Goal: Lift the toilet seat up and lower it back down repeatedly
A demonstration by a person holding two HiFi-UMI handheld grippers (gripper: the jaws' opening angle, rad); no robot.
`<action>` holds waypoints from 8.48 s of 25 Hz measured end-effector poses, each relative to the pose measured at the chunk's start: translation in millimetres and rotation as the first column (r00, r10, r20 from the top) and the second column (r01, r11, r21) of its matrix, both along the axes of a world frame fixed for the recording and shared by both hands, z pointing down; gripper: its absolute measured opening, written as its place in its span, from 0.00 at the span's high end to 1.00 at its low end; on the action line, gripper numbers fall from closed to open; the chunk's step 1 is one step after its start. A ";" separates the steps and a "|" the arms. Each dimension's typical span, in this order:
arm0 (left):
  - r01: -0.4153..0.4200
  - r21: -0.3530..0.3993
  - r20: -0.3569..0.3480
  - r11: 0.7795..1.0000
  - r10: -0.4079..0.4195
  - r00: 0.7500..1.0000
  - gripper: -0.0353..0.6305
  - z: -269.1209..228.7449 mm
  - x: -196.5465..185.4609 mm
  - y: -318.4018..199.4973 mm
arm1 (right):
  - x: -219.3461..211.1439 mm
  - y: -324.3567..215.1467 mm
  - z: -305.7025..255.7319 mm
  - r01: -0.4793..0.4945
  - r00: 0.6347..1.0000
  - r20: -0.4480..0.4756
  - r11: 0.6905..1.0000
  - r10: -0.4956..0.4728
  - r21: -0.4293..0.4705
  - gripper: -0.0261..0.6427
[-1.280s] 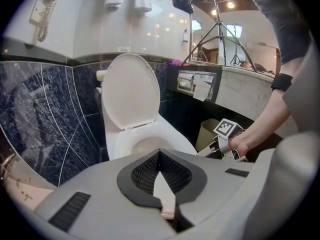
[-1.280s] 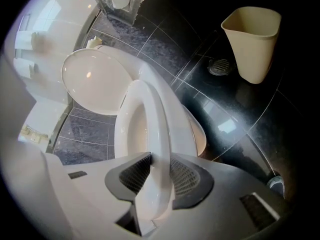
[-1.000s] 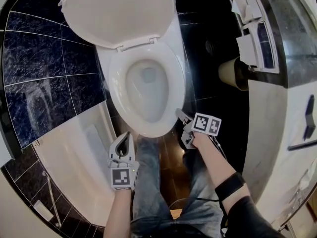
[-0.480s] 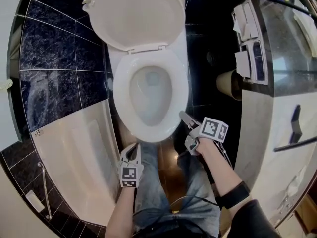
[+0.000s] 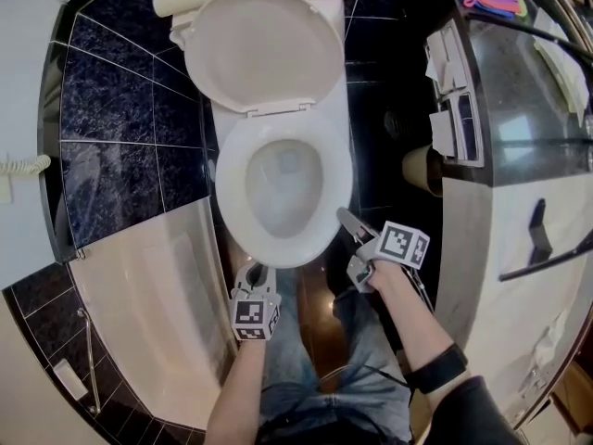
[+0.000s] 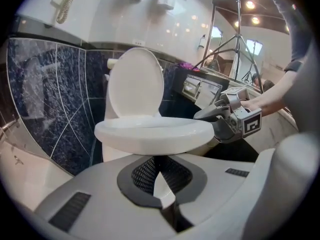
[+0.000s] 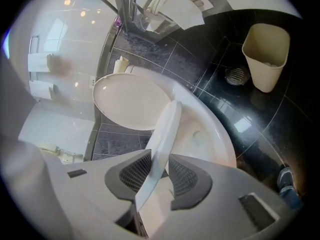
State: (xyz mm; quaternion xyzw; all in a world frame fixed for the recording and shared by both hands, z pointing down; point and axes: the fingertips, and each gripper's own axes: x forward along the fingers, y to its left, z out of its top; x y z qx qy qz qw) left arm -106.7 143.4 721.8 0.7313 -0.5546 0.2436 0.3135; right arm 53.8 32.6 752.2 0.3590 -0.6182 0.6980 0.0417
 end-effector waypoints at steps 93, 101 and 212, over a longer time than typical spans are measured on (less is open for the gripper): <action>0.106 0.361 0.049 0.927 -0.132 0.990 0.95 -410.0 -89.2 -28.7 | 83.1 -18.3 -406.4 0.646 0.690 -0.717 0.533 -0.101 0.546 0.94; 0.094 0.352 0.046 0.931 -0.118 0.992 0.95 -403.0 -76.4 3.1 | 99.4 16.3 -391.4 0.629 0.702 -0.703 0.561 -0.113 0.538 0.94; 0.089 0.037 -0.030 0.995 -0.088 0.996 0.95 -106.2 -20.3 -89.3 | -77.0 -6.6 -153.0 0.969 -0.037 -0.999 -0.242 0.032 -0.044 0.82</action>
